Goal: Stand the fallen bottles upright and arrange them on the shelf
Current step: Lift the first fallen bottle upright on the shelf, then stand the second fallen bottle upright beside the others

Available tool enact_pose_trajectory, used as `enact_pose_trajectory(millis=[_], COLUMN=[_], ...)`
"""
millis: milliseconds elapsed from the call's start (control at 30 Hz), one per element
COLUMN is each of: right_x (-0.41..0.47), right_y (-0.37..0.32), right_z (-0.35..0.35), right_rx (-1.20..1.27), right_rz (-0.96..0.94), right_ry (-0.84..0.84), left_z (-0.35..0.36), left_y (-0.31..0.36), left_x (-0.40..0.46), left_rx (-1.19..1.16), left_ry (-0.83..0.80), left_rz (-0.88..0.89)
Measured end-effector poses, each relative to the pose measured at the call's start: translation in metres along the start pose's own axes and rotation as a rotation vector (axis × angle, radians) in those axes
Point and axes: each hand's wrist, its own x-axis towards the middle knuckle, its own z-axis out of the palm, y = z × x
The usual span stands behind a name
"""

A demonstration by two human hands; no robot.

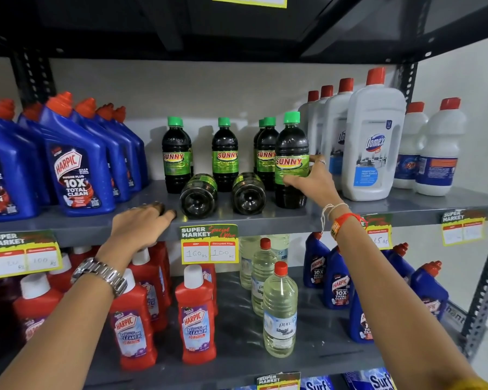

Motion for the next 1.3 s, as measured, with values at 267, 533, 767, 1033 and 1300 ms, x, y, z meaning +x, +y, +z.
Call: enact_pose_trajectory(millis=[267, 533, 767, 1033, 1300], right_x=[-0.009, -0.008, -0.035, -0.015, -0.008], right_y=[0.003, -0.004, -0.056, -0.107, -0.103], right_z=[0.008, 0.009, 0.013, 0.056, 0.083], right_rx=[-0.187, -0.059, -0.062, -0.925, -0.705], right_rz=[-0.046, 0.026, -0.368, -0.228, -0.064], right_ry=[0.121, 0.067, 0.5, -0.207, -0.417], left_z=[-0.001, 0.004, 0.001, 0.009, 0.007], left_y=[0.001, 0.0, 0.001, -0.004, -0.003], left_x=[0.001, 0.003, 0.007, 0.012, 0.014], left_rx=[0.053, 0.015, -0.21, -0.381, -0.394], left_ry=[0.001, 0.037, 0.003, 0.045, 0.032], left_rz=[0.004, -0.017, -0.126, -0.15, -0.185])
